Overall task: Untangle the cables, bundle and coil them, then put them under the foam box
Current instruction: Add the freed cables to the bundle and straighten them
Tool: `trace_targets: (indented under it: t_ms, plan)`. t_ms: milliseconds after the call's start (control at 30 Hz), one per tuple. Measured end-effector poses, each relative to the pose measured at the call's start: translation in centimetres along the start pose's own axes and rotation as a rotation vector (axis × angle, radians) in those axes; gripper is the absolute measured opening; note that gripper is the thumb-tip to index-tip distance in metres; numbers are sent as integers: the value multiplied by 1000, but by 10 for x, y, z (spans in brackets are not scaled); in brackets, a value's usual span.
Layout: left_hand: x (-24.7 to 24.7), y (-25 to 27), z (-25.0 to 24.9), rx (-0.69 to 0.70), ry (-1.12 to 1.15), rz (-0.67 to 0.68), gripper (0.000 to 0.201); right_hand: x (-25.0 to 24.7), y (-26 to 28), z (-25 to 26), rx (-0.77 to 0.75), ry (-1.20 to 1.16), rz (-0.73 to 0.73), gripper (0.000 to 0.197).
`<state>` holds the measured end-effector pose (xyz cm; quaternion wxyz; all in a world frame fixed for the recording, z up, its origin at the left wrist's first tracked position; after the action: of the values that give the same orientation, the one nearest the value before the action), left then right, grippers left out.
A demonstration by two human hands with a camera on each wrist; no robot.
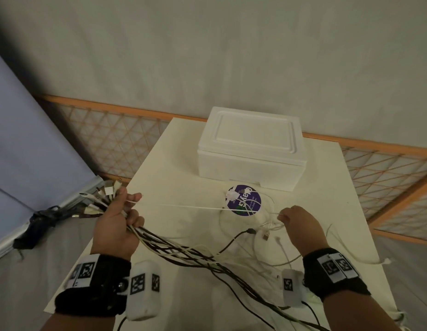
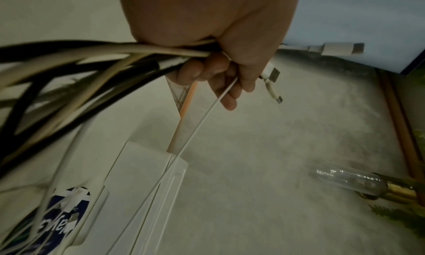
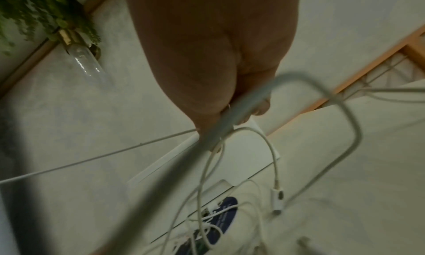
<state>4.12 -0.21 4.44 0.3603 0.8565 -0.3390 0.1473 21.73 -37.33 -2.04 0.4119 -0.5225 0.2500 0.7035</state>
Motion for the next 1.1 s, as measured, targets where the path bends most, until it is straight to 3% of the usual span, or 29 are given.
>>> trace_targets:
  t_ms: [167,333,467,600,700,800,867,933,1000,1100]
  plan:
    - [-9,-7,-3,-4,47,-10,40,4,25,-35,175,-40,52,17]
    - [-3,-10,12,-26,85,14,26,-7,25,-19,161,-129,-39,21]
    - [20,8,18,-87,28,141,36,-41,9,29,11,-242,-118,17]
    - [46,25,30,-78,-174,234,37,-70,2,95,-165,-386,-115,17]
    - [72,38,50,-46,-386,251,21,-66,4,151,-394,-230,2,16]
    - [96,57,68,-15,-648,313,6,-63,10,190,-644,-15,-74,3]
    - [102,63,77,6,-832,331,14,-62,15,196,-737,6,-109,17]
    - [99,63,76,10,-891,291,14,-60,18,195,-730,-24,-88,15]
    - [92,59,69,14,-895,237,10,-57,17,186,-631,-91,-61,6]
    - [80,53,56,-21,-753,199,17,-46,14,163,-458,-131,50,23]
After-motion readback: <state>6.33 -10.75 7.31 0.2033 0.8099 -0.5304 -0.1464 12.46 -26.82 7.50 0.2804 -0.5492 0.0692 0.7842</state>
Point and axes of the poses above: each hand's wrist, its own y-axis away from the middle knuckle, its own x-axis out of the palm, z = x × y, the point moved 6 cm from there along -y, towards the middle knuckle, and after that the axes turned 14 degrees about -x, right-handed, at the moved point
